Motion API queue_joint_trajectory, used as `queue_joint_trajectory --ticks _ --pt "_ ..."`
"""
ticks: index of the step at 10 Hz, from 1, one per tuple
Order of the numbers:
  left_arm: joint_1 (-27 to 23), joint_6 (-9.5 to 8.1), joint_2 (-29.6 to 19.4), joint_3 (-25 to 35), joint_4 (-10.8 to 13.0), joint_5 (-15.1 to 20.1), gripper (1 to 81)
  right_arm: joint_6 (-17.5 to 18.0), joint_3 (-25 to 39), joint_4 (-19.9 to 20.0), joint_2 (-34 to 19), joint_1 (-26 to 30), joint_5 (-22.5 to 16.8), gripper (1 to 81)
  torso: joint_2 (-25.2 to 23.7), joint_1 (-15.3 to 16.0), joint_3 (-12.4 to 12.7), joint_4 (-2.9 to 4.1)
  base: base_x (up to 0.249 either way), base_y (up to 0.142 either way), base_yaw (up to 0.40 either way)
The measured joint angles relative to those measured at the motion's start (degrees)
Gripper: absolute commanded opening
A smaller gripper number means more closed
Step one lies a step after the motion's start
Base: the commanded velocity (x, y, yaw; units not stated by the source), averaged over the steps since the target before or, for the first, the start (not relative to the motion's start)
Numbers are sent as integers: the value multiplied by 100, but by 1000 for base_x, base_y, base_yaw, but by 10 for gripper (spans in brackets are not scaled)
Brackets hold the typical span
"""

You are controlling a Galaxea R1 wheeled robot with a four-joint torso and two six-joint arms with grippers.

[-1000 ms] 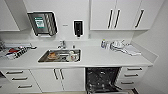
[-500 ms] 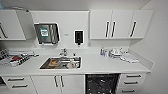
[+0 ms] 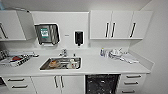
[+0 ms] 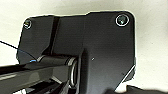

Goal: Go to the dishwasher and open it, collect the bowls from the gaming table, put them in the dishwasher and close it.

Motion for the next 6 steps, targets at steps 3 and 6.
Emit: queue_joint_trajectory --ticks 3,6 --pt "2 0 0 0 0 0 811 0 0 0 9 4 -30 811 0 0 0 0 0 0 0" --pt "2 4 2 0 0 -2 811 -2 2 -2 26 2 -30 811 0 0 0 0 0 0 0"
